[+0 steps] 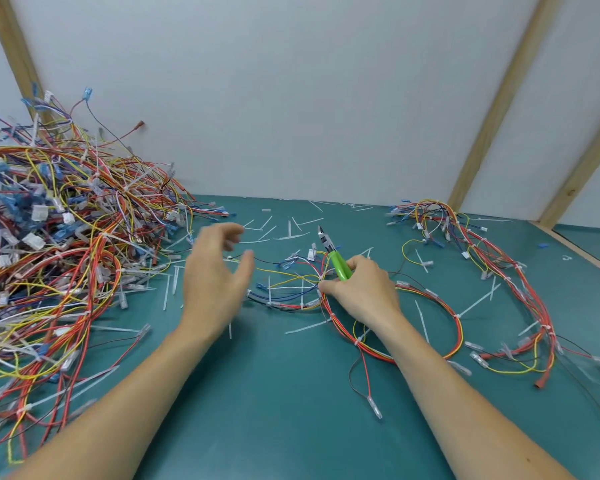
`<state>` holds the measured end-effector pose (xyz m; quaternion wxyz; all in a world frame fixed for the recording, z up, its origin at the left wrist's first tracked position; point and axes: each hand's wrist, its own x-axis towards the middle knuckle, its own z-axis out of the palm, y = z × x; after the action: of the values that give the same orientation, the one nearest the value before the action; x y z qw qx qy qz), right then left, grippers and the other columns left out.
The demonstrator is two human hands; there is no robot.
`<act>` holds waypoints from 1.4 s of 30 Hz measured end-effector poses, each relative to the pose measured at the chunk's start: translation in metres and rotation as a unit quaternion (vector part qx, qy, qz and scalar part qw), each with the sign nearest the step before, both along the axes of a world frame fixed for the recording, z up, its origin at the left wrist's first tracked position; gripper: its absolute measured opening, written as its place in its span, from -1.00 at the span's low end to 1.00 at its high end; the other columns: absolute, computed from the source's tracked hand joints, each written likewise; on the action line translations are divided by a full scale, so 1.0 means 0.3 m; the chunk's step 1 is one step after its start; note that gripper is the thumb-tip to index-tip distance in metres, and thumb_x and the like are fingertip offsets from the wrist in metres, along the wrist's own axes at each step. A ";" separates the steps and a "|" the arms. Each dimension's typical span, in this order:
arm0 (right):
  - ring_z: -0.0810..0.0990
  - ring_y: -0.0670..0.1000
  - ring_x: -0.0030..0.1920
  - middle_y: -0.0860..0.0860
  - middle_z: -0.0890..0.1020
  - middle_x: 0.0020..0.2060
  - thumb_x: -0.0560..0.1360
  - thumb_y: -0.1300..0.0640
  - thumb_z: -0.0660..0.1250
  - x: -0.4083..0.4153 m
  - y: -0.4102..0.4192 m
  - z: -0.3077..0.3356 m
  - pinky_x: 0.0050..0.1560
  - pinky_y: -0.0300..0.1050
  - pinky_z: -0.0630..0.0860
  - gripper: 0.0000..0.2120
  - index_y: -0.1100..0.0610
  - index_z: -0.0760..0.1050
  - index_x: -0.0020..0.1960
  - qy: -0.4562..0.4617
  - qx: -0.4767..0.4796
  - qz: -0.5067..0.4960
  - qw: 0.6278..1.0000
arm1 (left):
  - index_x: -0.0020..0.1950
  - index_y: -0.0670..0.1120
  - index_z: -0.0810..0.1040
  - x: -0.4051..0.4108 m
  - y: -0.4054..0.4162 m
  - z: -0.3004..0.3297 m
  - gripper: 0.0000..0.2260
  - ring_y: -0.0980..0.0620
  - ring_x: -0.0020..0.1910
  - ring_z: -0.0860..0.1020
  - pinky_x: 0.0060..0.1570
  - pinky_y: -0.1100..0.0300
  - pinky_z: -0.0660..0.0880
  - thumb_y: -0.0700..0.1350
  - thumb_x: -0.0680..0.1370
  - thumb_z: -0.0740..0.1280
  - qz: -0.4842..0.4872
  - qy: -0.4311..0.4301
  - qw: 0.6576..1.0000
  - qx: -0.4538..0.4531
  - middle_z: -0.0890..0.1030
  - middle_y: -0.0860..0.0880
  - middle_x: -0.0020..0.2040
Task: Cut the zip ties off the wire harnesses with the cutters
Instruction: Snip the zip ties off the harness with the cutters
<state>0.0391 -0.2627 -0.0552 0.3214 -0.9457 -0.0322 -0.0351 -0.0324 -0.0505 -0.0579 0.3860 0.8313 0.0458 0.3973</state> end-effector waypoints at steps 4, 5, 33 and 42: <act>0.54 0.13 -0.09 -0.09 0.59 -0.21 0.33 -0.21 0.48 -0.011 0.015 -0.011 -0.21 -0.05 0.33 -0.65 -0.03 0.48 -0.05 -0.015 -0.033 0.005 0.999 | 0.29 0.05 0.56 -0.008 -0.062 -0.027 -0.75 0.04 0.22 0.54 0.39 0.03 0.31 0.00 0.62 0.33 -0.110 0.138 0.956 0.233 0.61 0.11 0.21; 0.53 0.13 -0.10 -0.09 0.59 -0.21 0.34 -0.20 0.48 -0.013 0.019 -0.013 -0.19 -0.05 0.34 -0.66 -0.03 0.48 -0.06 -0.016 -0.037 0.003 0.999 | 0.25 0.07 0.59 -0.010 -0.064 -0.028 -0.78 0.04 0.16 0.56 0.35 0.05 0.34 0.04 0.62 0.32 -0.116 0.155 0.948 0.254 0.63 0.12 0.14; 0.55 -0.05 -0.39 -0.03 0.60 -0.39 0.57 0.35 0.35 0.029 -0.090 0.113 -0.38 -0.19 0.45 -0.74 0.02 0.42 -0.11 0.080 0.639 0.124 0.755 | 0.18 -0.13 0.60 -0.050 -0.036 0.089 -0.81 -0.01 0.00 0.52 0.11 0.04 0.44 -0.16 0.60 0.30 -0.004 -0.136 0.989 0.056 0.57 -0.02 -0.02; 0.51 -0.01 -0.37 0.06 0.56 -0.34 0.38 0.28 0.48 -0.056 -0.022 0.108 -0.42 -0.24 0.40 -0.73 0.10 0.42 -0.08 0.169 0.416 0.294 0.844 | -0.08 -0.08 0.63 -0.070 -0.067 0.122 -0.82 -0.07 0.03 0.55 0.17 0.08 0.33 0.04 0.52 0.46 0.012 -0.149 0.959 0.243 0.60 -0.02 -0.01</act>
<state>0.0225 -0.2693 -0.0228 0.6805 -0.6606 -0.2362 0.2117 -0.0535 -0.0705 -0.0213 0.1704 0.8310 -0.1001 0.5200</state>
